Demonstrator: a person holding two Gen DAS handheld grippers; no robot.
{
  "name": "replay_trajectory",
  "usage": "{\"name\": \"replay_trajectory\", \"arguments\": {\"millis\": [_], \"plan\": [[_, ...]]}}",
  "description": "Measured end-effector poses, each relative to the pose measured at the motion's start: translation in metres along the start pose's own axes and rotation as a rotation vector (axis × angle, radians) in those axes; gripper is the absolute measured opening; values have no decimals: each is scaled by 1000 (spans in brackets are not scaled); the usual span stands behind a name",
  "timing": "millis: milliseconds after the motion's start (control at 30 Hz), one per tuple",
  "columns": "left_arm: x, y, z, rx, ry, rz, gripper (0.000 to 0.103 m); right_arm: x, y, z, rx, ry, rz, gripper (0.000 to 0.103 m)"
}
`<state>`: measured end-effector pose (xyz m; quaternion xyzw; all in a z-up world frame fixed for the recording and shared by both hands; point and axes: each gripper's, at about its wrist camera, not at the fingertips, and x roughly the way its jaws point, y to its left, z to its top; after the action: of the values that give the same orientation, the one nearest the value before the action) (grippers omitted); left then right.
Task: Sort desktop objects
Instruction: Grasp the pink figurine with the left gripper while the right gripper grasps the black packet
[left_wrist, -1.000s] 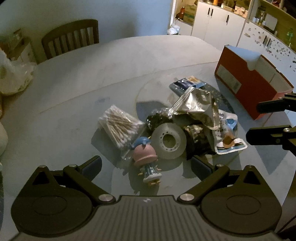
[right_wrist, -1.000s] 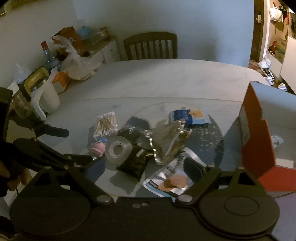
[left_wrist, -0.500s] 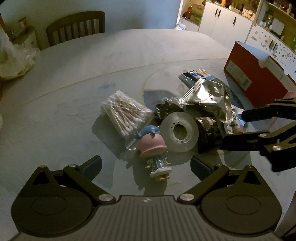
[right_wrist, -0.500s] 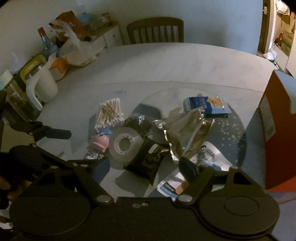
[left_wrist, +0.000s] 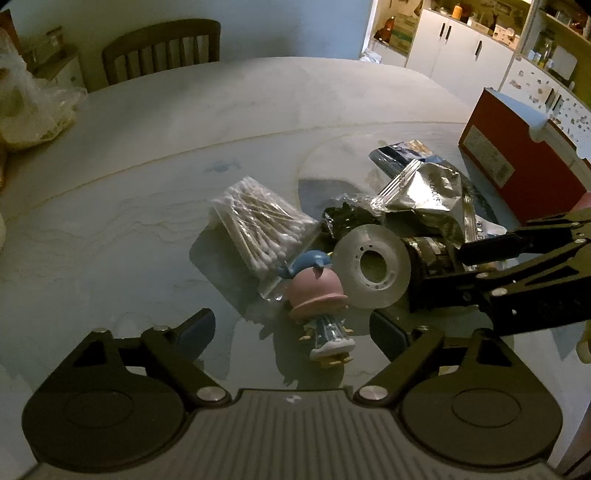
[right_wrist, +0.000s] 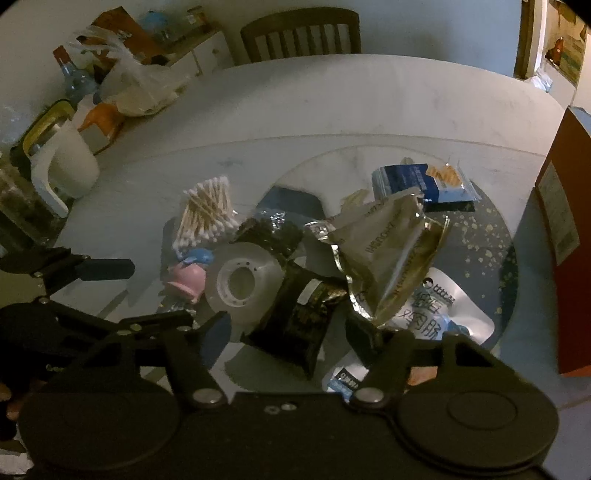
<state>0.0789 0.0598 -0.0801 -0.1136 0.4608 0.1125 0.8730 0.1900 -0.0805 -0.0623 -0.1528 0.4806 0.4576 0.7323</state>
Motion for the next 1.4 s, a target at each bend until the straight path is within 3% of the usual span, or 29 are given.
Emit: {"name": "replay_trajectory", "arguments": {"millis": [333,567,933,1400], "plan": [[8,-6,2,11,12,1,66,17,-7,5,37,43,-4,55],[11,-8,2,20,10,10,60,19,-3,5,18,47,-15,52],[13,-14,5,45,4,21,36,19,1,6,-15,38,-34,41],[7,-15,2,35,19,-14,34,7,-1,1,-15,17,-47,33]]}}
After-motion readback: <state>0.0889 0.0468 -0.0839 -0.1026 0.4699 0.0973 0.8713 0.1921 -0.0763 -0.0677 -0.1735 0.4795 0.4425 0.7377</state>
